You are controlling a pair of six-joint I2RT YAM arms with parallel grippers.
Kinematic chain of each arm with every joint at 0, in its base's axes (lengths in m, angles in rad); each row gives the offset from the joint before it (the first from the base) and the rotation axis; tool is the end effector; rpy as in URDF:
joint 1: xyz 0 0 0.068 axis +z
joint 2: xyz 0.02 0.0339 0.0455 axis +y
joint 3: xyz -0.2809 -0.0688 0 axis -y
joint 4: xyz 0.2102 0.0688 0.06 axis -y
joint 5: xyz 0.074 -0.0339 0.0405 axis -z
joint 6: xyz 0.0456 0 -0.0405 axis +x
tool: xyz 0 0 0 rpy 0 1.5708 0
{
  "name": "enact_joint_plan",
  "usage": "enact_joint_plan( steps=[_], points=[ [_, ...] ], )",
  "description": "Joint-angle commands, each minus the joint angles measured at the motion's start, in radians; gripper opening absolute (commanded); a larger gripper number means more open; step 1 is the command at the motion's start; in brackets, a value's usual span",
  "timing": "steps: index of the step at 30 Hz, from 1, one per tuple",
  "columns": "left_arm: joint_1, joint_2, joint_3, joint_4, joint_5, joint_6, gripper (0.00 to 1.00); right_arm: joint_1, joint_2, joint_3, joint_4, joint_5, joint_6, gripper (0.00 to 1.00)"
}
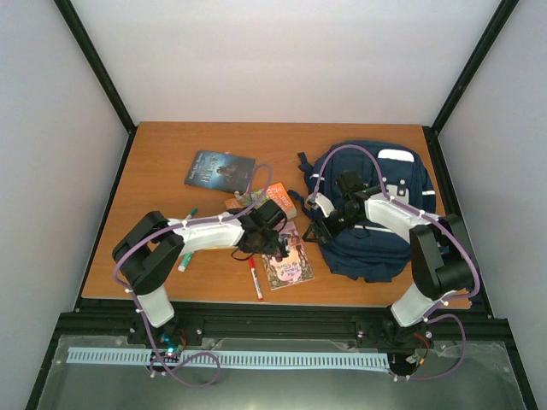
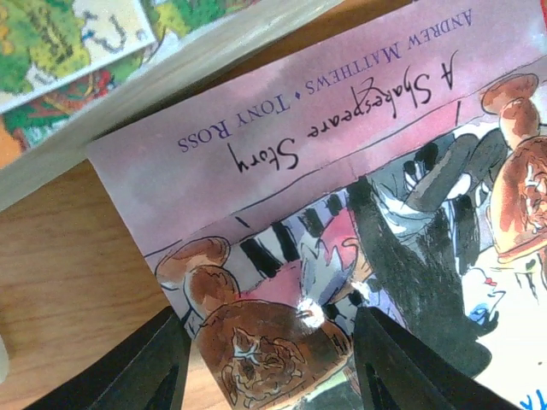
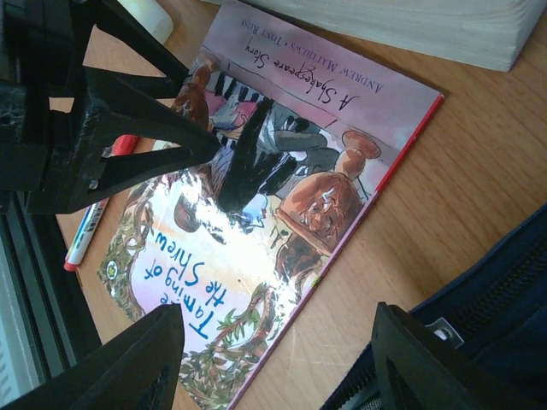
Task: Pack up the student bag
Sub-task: Pick up the book from the center of the board.
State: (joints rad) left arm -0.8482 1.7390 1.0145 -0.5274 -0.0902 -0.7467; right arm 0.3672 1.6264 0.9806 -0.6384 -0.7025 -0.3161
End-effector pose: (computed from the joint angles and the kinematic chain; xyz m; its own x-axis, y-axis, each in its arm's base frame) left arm 0.2026 -0.2235 0.1827 -0.9556 0.0610 -0.2882 0.1080 0.9827 -0.1502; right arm 0.2417 0.1246 0.2110 -0.7127 -0.5284 -0.4613 -0.7008 0.5077 0.5012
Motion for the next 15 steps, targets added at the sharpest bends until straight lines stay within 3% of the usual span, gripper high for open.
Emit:
enact_joint_plan(
  steps=[1, 3, 5, 7, 13, 15],
  points=[
    [-0.006, 0.018, 0.065, -0.027, -0.026, 0.028, 0.54, 0.008, 0.012, -0.009, 0.003, 0.029, -0.002, 0.62],
    [-0.006, -0.012, 0.064, -0.084, -0.075, -0.030, 0.58, 0.008, -0.002, -0.011, 0.002, 0.043, 0.005, 0.62],
    [-0.006, -0.075, 0.035, -0.101, -0.083, -0.082, 0.72, 0.006, -0.029, -0.001, -0.020, 0.054, 0.009, 0.62],
    [-0.006, -0.134, 0.017, -0.104, -0.075, -0.113, 0.80, -0.001, -0.104, 0.030, -0.053, 0.088, 0.011, 0.62],
    [-0.025, -0.165, -0.021, -0.043, -0.004, -0.188, 0.71, -0.021, -0.334, 0.119, -0.026, 0.312, 0.015, 0.67],
    [-0.047, -0.152, -0.022, -0.016, 0.011, -0.212, 0.68, -0.032, -0.390, 0.107, 0.021, 0.358, 0.046, 0.77]
  ],
)
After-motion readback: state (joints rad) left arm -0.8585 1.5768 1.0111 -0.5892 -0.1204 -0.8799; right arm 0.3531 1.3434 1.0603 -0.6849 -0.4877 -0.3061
